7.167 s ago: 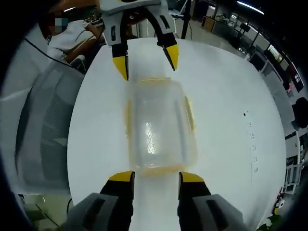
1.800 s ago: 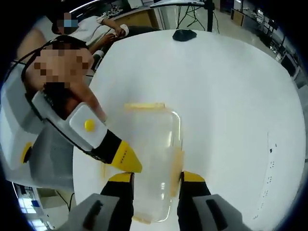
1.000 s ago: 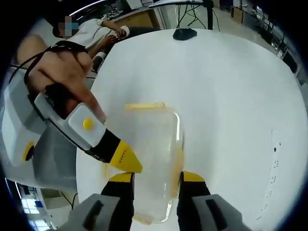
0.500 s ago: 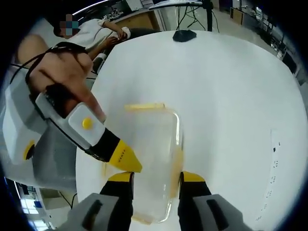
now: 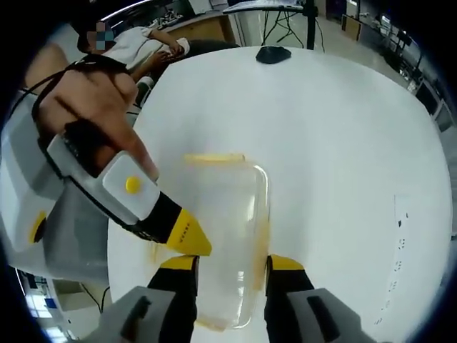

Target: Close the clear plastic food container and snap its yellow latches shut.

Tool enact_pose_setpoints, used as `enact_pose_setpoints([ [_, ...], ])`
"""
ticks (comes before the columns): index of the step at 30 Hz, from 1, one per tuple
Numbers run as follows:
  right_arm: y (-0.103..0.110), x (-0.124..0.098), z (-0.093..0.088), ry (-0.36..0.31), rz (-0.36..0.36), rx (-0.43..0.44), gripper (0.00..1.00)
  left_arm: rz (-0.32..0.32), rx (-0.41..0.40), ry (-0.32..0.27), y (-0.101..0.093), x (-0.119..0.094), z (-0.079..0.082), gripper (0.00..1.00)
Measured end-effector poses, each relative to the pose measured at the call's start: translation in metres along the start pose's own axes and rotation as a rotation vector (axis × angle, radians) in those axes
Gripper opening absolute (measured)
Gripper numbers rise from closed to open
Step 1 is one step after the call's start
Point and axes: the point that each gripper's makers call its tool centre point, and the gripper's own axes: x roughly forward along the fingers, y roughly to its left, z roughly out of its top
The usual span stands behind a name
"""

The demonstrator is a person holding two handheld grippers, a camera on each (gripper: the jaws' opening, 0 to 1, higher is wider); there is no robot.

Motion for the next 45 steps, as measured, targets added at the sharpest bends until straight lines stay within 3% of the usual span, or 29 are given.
enact_pose_setpoints([
  [4, -0.001, -0.002, -0.002, -0.007, -0.010, 0.037, 0.34, -0.023, -0.095, -0.016, 0.000, -0.002, 0.004, 0.39],
  [8, 0.005, -0.001, -0.001, -0.006, -0.012, 0.021, 0.43, -0.053, -0.091, -0.020, 0.002, -0.006, 0.007, 0.39],
  [13, -0.002, -0.012, 0.002, -0.030, -0.051, 0.002, 0.42, -0.054, -0.069, -0.046, 0.011, -0.017, 0.011, 0.44],
  [17, 0.002, -0.011, 0.002, -0.036, -0.048, 0.002, 0.41, -0.058, -0.075, -0.062, 0.014, -0.023, 0.015, 0.40],
  [20, 0.002, -0.012, 0.001, -0.032, -0.058, -0.003, 0.42, -0.059, -0.018, -0.046, 0.012, -0.024, 0.017, 0.41],
  [27, 0.002, -0.017, -0.001, -0.037, -0.076, -0.007, 0.40, -0.071, -0.030, -0.051, 0.011, -0.026, 0.018, 0.41],
  [45, 0.010, -0.026, -0.022, -0.076, -0.129, 0.014, 0.39, -0.092, -0.014, -0.009, 0.010, -0.028, 0.002, 0.41],
])
